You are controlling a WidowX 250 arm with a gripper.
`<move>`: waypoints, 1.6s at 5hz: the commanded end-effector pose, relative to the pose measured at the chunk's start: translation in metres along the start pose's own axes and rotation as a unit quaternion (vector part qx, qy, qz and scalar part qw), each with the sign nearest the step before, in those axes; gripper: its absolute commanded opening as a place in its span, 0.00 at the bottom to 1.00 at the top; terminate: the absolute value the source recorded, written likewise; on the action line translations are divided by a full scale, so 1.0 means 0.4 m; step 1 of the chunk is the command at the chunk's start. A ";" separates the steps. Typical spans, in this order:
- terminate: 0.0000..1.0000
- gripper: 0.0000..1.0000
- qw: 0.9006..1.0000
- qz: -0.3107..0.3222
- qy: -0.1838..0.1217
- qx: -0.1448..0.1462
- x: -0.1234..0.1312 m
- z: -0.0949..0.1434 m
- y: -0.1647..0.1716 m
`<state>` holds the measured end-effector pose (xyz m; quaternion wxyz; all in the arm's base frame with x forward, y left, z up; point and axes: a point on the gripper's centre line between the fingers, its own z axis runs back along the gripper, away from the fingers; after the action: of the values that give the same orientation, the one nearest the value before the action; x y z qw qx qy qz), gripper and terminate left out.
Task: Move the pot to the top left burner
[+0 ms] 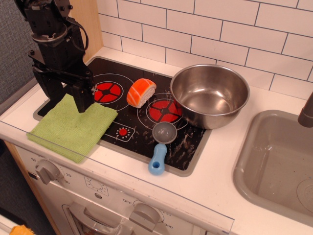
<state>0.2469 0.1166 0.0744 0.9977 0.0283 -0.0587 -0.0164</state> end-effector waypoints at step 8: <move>0.00 1.00 0.968 -0.235 -0.081 -0.036 0.283 -0.046 -0.533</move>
<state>0.3544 -0.0964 0.0364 0.9616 0.0023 -0.1019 -0.2549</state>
